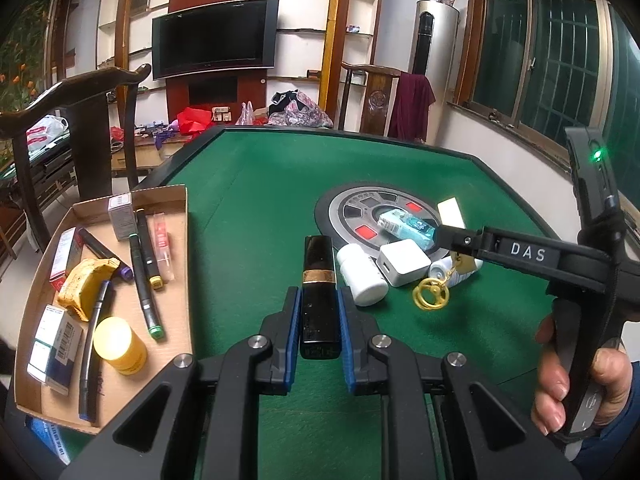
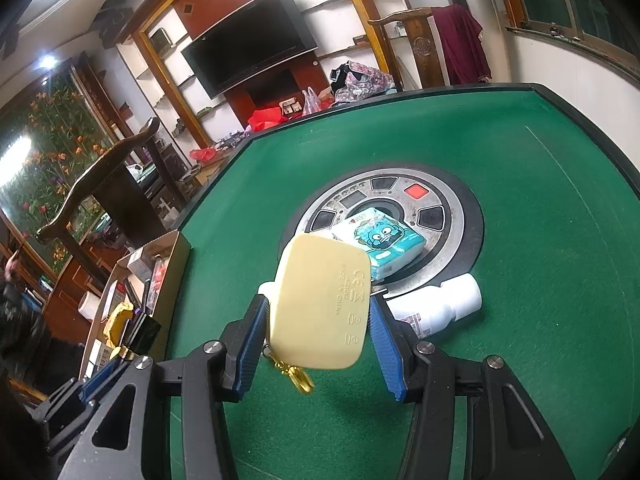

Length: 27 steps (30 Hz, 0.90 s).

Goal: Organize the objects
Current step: 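Lift the black tube and yellow pad off the table with both grippers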

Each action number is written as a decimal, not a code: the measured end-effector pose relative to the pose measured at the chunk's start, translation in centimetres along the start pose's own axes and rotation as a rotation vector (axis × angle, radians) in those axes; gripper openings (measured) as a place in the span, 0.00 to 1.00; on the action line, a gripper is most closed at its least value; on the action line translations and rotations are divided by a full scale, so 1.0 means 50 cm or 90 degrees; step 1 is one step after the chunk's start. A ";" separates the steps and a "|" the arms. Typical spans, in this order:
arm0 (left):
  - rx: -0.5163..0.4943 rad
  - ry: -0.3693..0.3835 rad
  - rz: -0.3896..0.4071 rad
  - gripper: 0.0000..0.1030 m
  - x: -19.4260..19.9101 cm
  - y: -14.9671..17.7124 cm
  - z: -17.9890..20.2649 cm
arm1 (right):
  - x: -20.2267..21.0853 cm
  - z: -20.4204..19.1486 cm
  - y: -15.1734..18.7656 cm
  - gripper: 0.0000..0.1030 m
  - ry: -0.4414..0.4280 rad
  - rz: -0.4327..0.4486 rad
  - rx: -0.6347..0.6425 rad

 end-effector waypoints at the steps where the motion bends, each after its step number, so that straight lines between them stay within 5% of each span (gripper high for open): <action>1: 0.002 0.000 0.002 0.17 0.003 -0.002 -0.002 | 0.001 -0.001 0.000 0.54 -0.001 0.000 0.001; 27: 0.058 -0.016 0.041 0.17 0.055 -0.035 -0.071 | 0.006 -0.053 0.021 0.54 -0.049 -0.016 0.026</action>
Point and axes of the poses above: each gripper's, at about its wrist camera, not at the fingertips, and x roughly against the way its jaws point, z to its right, y to its underside, the point moved 6 cm from there along -x, roughly the way its jaws point, and after that the axes turned 12 degrees about z, right-handed, at the moved point
